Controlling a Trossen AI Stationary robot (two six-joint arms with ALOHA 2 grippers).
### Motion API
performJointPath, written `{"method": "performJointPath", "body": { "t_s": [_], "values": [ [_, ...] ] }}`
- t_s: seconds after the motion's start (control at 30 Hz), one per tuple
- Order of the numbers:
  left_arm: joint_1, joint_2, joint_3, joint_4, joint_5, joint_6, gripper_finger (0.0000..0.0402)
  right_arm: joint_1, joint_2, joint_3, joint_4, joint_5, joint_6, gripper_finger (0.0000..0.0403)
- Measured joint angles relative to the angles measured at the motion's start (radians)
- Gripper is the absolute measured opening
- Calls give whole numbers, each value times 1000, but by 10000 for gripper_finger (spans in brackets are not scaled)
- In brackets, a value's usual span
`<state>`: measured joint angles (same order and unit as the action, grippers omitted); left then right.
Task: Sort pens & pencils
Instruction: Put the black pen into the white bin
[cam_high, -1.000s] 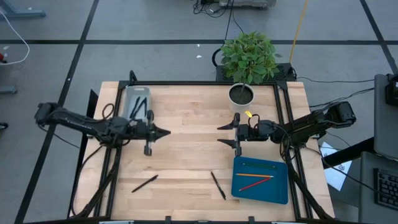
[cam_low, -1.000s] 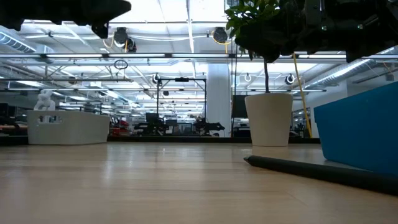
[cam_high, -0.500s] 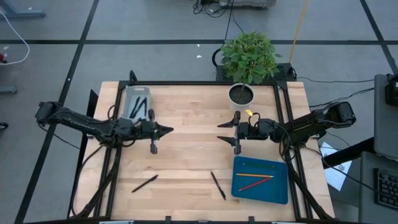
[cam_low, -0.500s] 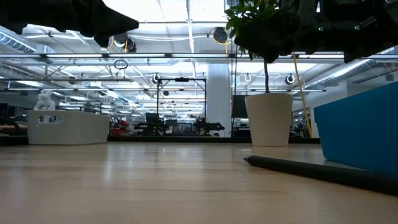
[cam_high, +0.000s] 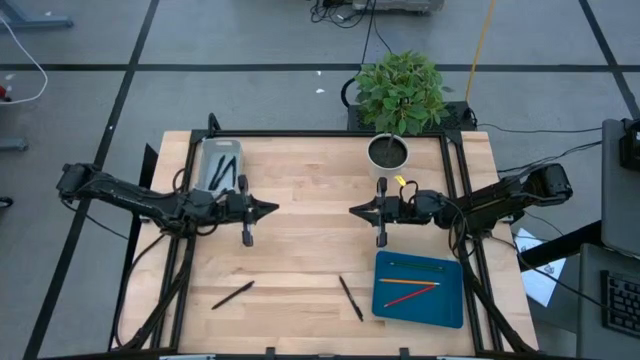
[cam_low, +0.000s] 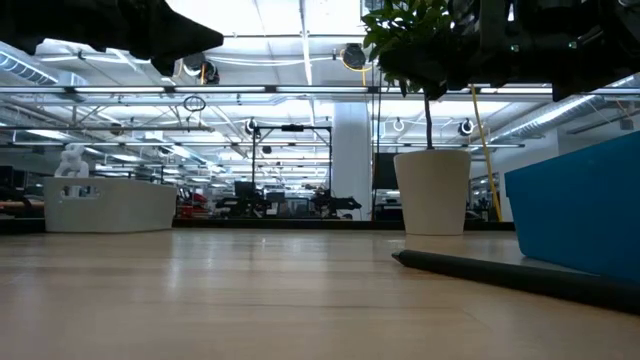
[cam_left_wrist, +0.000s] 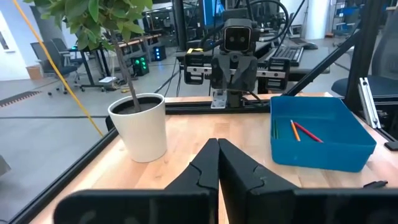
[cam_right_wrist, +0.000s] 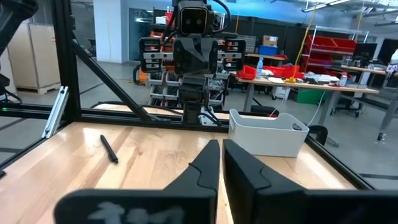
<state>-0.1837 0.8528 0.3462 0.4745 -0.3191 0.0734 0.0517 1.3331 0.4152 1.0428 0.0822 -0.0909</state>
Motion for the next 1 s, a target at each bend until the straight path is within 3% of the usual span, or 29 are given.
{"method": "performJointPath", "body": {
  "t_s": [0.53, 0.77, 1.0],
  "values": [
    [0, 0, 0, -2, 3, -18, 8, 0, 0, 0, -24, 0, 25, 0],
    [0, 0, 1, -22, 3, -60, 62, 0, 0, 0, -24, 0, 26, 0],
    [0, 0, 1, -36, 3, -83, 160, 0, 0, 0, -23, 0, 26, 0]
  ]
}}
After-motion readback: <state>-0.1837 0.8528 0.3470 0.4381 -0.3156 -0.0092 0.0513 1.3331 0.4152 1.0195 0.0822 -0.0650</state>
